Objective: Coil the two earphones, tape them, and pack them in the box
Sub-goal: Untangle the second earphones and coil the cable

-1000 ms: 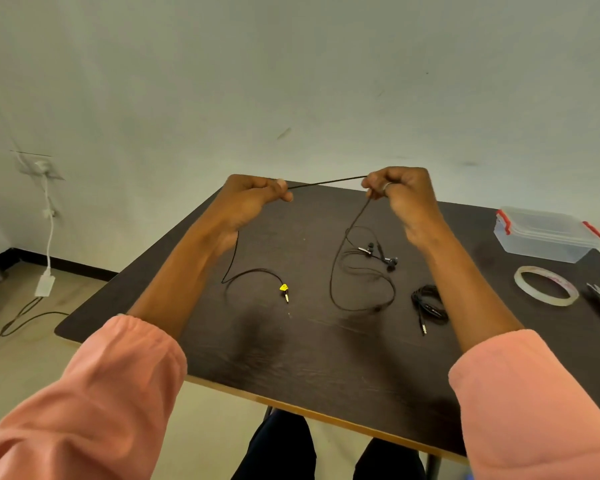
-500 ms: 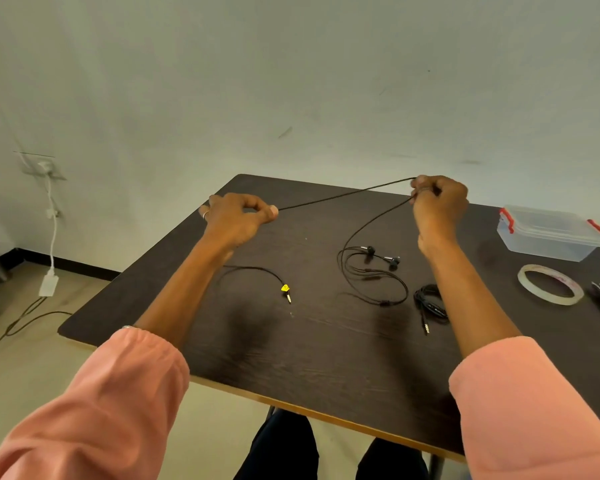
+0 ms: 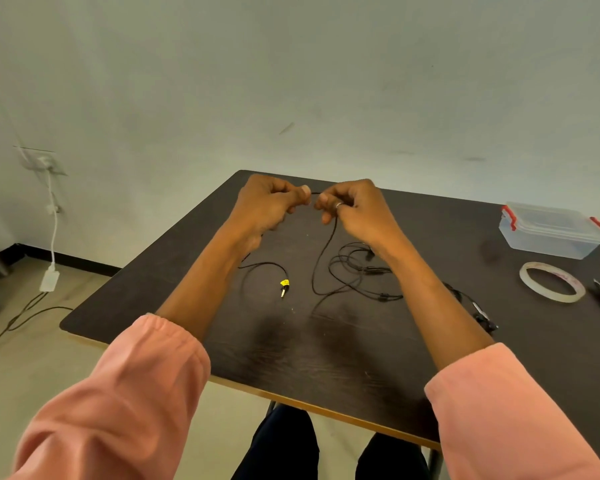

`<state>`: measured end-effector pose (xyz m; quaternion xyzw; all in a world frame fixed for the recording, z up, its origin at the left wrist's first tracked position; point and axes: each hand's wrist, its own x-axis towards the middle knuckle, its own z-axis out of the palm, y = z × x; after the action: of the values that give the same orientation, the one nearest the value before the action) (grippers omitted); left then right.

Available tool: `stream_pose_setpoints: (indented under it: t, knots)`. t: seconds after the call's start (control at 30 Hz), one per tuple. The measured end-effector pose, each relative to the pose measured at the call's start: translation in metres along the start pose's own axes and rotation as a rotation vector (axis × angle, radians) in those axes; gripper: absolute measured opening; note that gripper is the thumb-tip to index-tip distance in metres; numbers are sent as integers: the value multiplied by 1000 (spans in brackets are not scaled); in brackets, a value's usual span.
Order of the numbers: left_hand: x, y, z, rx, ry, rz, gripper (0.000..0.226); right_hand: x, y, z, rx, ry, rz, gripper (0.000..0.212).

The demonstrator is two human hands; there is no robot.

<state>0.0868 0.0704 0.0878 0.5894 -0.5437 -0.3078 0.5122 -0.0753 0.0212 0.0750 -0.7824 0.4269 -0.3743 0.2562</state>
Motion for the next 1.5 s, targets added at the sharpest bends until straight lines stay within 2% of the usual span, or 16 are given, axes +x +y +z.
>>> stream_pose_setpoints:
  t: [0.27,0.43,0.47,0.53,0.57,0.6,0.63,0.7,0.77,0.8,0.87,0.97,1.1,1.2,1.33,1.5]
  knots:
    - [-4,-15,-24,-117,-4,-58,23,-1,24,-28,250,376,192,23]
    - [-7,-20,-26,-215,8,-96,24,5,47,-27,215,627,424,29]
    - [-8,-21,-25,-242,3,-114,25,4,50,-26,97,613,482,28]
    - [-10,-22,-18,-265,-7,-134,25,0,46,-23,-276,443,540,14]
    - [-10,-22,-14,-261,-17,-136,25,-3,41,-21,-413,336,484,24]
    - [-11,-22,-9,-253,-28,-139,26,-5,36,-18,-450,248,356,39]
    - [-10,-22,-4,-246,-37,-143,26,-7,29,-15,-391,178,202,46]
    - [-9,-20,7,-243,-49,-153,27,-9,17,-5,-80,27,-29,42]
    - [-7,-19,15,-282,-71,-165,29,-10,10,3,184,-143,-38,33]
    - [-6,-18,18,-310,-89,-172,30,-11,8,5,206,-181,-39,26]
    - [-3,-17,19,-371,-132,-202,31,-11,10,7,200,-139,-46,17]
    - [0,-21,18,-445,-235,-284,32,-5,28,6,326,9,43,21]
    - [3,-37,19,-544,-389,-325,30,8,47,11,335,276,165,24]
    - [7,-54,21,-656,-438,-305,29,17,59,18,290,450,249,26]
    - [13,-75,27,-813,-445,-263,29,20,77,39,120,433,247,25]
    - [21,-84,27,-973,-342,-131,31,16,93,51,-261,119,148,23]
